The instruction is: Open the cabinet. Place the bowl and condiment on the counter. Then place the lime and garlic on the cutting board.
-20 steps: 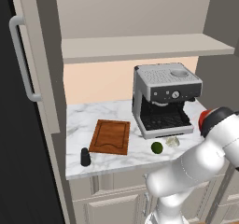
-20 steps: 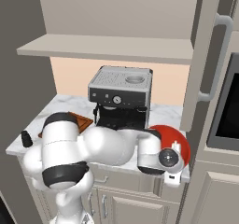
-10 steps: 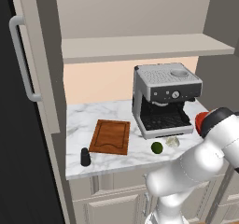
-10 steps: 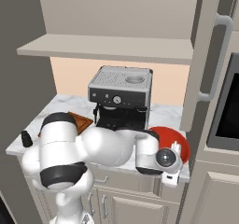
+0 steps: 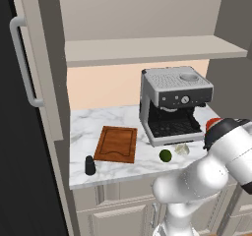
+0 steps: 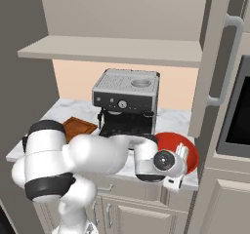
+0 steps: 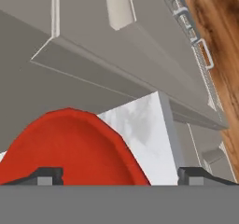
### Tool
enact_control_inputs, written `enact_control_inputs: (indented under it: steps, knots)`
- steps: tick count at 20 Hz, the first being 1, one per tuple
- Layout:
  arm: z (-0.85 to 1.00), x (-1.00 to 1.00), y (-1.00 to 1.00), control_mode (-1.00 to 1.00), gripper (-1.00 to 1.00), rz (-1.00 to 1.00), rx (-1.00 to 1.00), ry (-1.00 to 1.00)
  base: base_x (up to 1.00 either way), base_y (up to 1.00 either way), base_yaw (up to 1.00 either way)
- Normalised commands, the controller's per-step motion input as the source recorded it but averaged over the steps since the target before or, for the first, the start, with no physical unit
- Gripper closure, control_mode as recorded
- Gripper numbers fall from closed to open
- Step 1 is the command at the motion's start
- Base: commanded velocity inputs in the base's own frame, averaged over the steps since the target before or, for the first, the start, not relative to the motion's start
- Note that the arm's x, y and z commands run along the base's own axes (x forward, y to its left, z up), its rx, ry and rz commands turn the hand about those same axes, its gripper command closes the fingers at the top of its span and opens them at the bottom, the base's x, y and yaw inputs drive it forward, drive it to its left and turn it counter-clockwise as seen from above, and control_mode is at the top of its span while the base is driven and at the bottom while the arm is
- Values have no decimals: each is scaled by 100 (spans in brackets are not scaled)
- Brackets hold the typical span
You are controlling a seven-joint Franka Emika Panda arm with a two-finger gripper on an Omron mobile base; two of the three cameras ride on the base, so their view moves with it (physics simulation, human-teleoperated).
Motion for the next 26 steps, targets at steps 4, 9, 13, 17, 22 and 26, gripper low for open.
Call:
enact_control_inputs:
  steps: [4,9,13,17,22,26]
  knots:
    - [100,-36,0,-100,-100,0,7,0,0,0,0]
    - [98,-48,0,-100,-100,0,4,0,0,0,0]
    - [63,-56,28,-100,-100,4,0,0,0,0,0]
    - [24,-88,73,-100,-100,9,-26,-18,0,0,0]
    - [-8,-72,96,-100,-100,12,-28,-10,0,0,0]
    - [-2,-43,84,-100,-100,4,-22,9,0,0,0]
